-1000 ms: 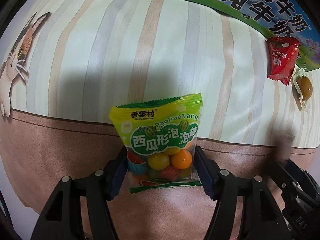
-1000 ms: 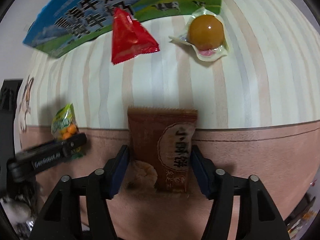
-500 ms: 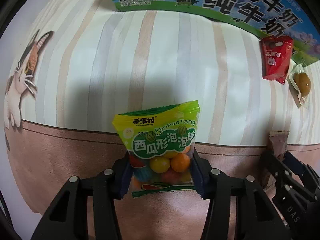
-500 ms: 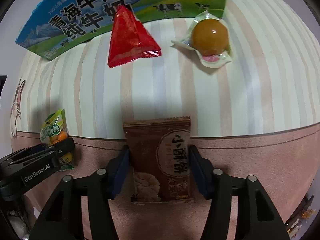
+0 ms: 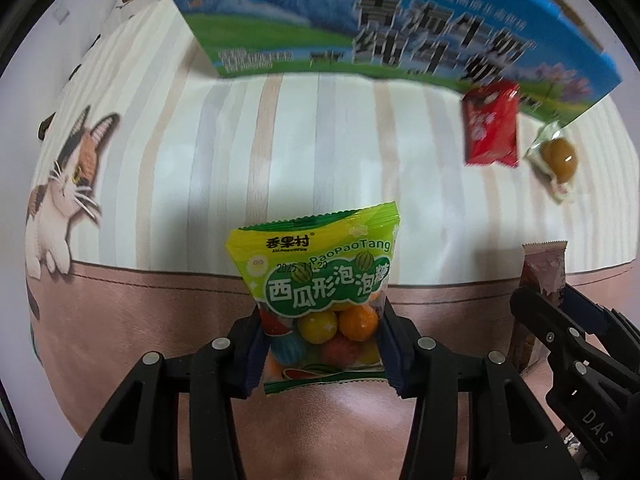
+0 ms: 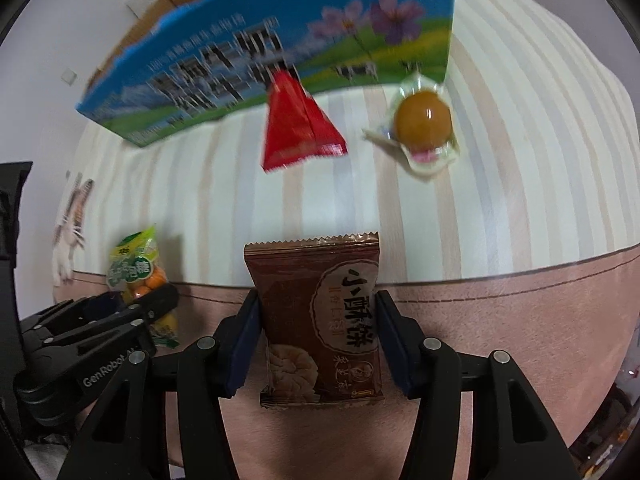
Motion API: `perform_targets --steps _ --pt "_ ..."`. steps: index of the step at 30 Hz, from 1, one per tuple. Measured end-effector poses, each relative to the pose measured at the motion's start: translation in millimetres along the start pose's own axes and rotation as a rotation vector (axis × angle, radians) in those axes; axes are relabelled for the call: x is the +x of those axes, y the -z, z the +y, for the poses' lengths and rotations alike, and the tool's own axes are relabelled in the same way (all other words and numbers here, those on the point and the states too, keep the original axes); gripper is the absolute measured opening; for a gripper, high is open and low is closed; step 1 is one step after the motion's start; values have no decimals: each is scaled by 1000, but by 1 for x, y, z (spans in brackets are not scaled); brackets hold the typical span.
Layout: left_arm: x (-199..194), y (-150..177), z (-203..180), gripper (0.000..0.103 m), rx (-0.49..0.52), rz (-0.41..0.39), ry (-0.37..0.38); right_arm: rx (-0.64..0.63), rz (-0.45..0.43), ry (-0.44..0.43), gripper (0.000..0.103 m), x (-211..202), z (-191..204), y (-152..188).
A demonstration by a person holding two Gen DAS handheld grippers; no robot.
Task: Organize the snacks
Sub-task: 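Lift both held packets and carry them toward the box, then lower both packets into the box and open both tools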
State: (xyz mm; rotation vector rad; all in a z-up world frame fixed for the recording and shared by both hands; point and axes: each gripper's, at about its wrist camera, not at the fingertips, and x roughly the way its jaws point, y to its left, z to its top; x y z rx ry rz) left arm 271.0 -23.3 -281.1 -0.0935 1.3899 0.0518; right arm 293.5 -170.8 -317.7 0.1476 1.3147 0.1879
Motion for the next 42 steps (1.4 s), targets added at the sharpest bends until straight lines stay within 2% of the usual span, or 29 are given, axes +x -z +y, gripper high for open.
perform_targets --steps 5,9,14,20,24,31,36,42 --pt "-36 -20 -4 45 -9 -46 61 2 -66 -55 58 -47 -3 -17" --pt "-78 -47 -11 45 -4 -119 117 -6 -121 -92 58 -87 -1 -34" --pt "-117 -82 -13 45 17 -191 182 -30 -201 -134 58 -126 15 -78" --pt "-144 -141 -13 45 57 -226 186 -53 -258 -133 58 -150 20 -143" --pt "-132 -195 -6 45 58 -181 168 -57 -250 -82 58 -143 18 -197" --pt "-74 -291 5 45 55 -48 96 -32 -121 12 58 -96 6 -270" --pt "-34 -330 7 45 53 33 65 -12 -37 66 58 -63 -3 -292" --pt "-3 -349 6 46 56 100 10 35 52 94 60 -37 -18 -299"
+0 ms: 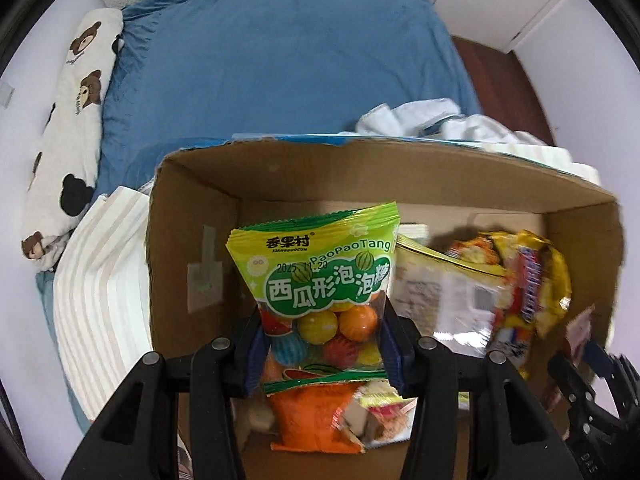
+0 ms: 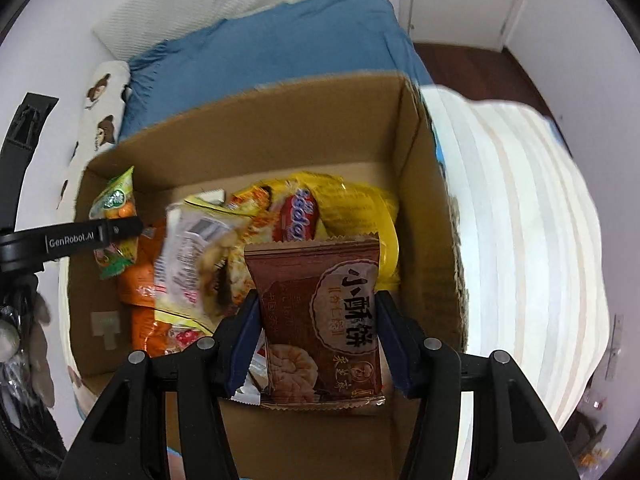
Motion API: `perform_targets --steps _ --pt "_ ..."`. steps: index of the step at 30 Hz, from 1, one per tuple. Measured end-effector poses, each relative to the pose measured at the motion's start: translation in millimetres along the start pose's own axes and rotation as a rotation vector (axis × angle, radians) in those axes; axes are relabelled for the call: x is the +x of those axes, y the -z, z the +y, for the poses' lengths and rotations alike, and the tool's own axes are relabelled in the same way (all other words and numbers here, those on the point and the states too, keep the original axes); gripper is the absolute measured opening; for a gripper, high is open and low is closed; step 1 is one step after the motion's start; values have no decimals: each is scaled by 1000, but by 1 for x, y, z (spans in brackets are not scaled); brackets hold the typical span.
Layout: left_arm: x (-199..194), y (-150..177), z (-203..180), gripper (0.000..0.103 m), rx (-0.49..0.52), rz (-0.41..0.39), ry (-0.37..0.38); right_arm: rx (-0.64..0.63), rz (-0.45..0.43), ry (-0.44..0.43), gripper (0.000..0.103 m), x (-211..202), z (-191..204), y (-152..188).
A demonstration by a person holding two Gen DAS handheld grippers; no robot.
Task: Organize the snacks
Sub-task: 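Lower both packets into the box and open both tools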
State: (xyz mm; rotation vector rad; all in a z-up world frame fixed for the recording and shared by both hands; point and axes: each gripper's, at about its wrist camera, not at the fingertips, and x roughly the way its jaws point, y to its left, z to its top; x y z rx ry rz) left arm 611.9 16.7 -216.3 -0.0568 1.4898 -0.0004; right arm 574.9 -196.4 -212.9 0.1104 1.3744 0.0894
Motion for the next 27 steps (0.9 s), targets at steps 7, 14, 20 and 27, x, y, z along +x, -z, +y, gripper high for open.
perform_targets --steps 7,14,20,27 --pt "9 -7 7 91 -53 41 88 -5 22 26 95 13 4 4" --pt "-7 0 4 91 -49 -10 89 -25 21 24 97 12 16 12" --pt "-28 31 -2 91 -41 -83 82 -32 -14 22 97 2 18 22" --pt "-60 83 -4 91 -23 -238 27 -49 -84 34 97 -21 17 49"
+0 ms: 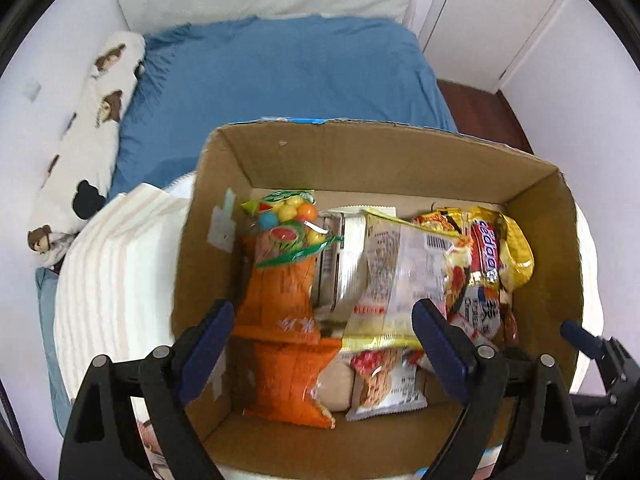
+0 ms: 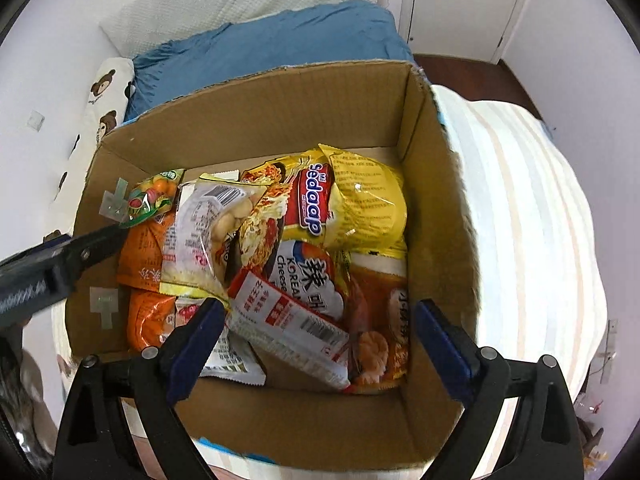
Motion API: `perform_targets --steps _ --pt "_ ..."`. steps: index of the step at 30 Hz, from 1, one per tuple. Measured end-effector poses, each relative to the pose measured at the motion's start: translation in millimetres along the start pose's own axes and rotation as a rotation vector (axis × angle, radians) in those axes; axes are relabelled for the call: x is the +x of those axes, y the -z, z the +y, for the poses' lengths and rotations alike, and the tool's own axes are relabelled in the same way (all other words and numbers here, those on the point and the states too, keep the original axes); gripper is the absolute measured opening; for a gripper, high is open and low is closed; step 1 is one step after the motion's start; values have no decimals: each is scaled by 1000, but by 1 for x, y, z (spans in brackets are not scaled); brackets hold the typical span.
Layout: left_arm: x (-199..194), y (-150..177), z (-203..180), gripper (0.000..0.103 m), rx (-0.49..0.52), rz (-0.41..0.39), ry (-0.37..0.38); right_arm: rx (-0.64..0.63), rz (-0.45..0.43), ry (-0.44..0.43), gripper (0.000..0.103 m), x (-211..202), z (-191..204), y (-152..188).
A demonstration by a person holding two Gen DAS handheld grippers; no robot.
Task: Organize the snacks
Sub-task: 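Lower both packets into the box and open both tools, then withdraw both tools from the box toward the red candy and egg snack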
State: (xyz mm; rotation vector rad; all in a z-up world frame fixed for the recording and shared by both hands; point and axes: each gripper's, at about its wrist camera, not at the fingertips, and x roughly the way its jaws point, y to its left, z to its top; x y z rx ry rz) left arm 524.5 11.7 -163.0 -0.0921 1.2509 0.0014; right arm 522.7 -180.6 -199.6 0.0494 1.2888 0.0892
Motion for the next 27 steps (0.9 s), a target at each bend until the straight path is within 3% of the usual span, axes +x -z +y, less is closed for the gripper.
perform_targets --steps 17,27 --pt "-114 116 2 91 -3 -345 -85 -64 -262 39 97 -100 10 84" --pt "-153 170 4 91 -1 -446 -117 -65 -369 13 97 -150 14 136"
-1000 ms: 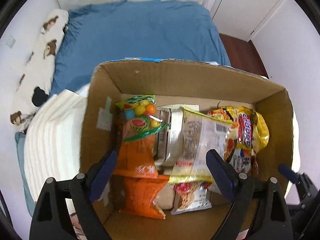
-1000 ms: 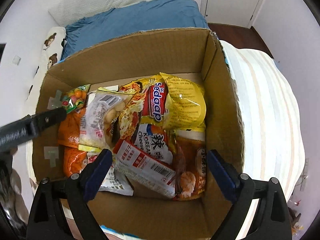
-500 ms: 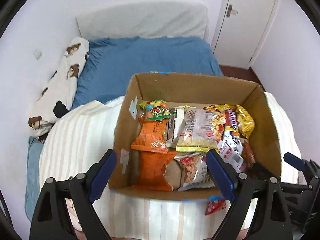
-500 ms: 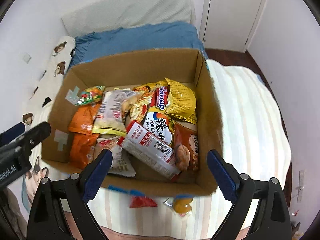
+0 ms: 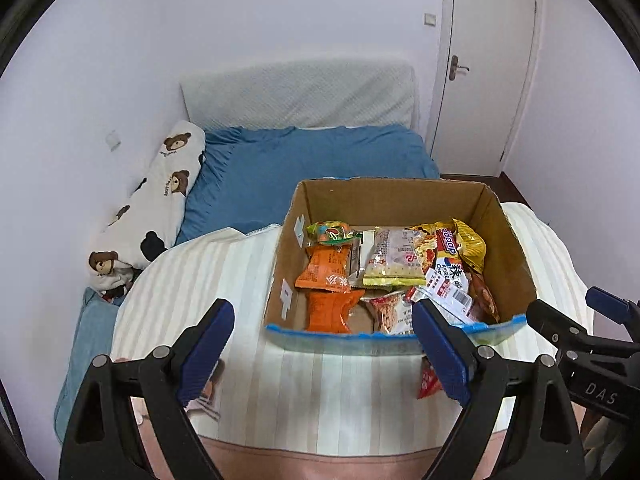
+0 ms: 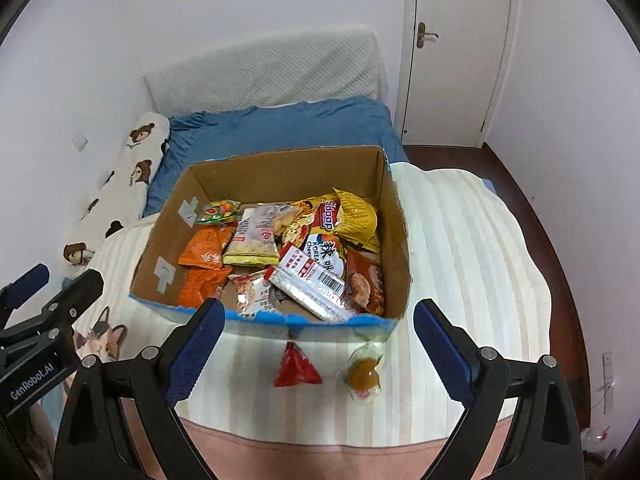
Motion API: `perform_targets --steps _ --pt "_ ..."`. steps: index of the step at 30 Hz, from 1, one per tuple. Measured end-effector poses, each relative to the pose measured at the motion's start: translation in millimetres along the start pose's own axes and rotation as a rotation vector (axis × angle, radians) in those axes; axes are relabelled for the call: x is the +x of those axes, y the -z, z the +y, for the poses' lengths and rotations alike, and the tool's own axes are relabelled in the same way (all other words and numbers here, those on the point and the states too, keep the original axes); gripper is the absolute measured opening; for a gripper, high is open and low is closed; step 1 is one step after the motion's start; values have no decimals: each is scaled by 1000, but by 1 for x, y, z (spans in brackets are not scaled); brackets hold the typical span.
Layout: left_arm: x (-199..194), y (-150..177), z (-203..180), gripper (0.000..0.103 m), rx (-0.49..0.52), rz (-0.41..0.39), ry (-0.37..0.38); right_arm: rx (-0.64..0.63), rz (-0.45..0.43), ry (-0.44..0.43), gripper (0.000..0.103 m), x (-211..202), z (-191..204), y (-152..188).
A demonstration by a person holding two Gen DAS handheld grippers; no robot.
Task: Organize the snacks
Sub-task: 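Withdraw both tools from the box toward the red candy and egg snack, then grasp the red candy packet with the left tool while the right tool grasps the egg-yolk pastry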
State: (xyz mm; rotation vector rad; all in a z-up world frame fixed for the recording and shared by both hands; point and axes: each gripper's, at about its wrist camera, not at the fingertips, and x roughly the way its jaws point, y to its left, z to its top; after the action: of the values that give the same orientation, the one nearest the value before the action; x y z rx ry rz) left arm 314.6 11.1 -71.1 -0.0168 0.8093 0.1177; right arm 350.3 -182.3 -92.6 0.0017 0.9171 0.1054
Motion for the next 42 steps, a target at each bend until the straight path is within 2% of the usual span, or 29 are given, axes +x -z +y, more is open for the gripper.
perform_targets --steps 5,7,11,13,17,19,21,25,26,28,29,32,38,40,42 --pt "-5 19 -3 91 -2 23 -1 37 6 -55 97 -9 -3 17" --pt "5 26 -6 91 -4 51 -3 81 41 -82 97 0 -15 29" --pt "43 46 -21 91 -8 187 26 175 147 -80 97 37 -47 51" --pt "70 55 -36 91 9 268 61 206 200 -69 97 58 -61 61" --pt "111 67 -67 91 26 377 132 312 297 -103 97 97 -91 84" --pt "129 69 -83 91 31 423 168 350 313 -106 93 109 -102 90" --pt "148 69 -101 91 38 461 194 369 319 -101 82 118 -111 95" --pt "181 71 -131 90 80 507 196 393 329 -96 81 134 -120 96" --pt "189 73 -136 86 89 516 195 396 332 -97 81 136 -123 95" --pt "200 78 -141 48 93 538 196 399 342 -95 81 145 -125 94" --pt "204 81 -140 44 88 557 201 395 347 -93 81 150 -126 93" --pt "199 86 -134 39 95 547 189 380 373 -84 82 169 -123 90" --pt "178 104 -95 38 47 579 150 264 377 -32 82 195 -96 83" --pt "173 112 -81 38 28 598 139 191 369 1 75 200 -83 83" --pt "169 121 -69 38 11 615 126 132 361 22 52 203 -72 85"
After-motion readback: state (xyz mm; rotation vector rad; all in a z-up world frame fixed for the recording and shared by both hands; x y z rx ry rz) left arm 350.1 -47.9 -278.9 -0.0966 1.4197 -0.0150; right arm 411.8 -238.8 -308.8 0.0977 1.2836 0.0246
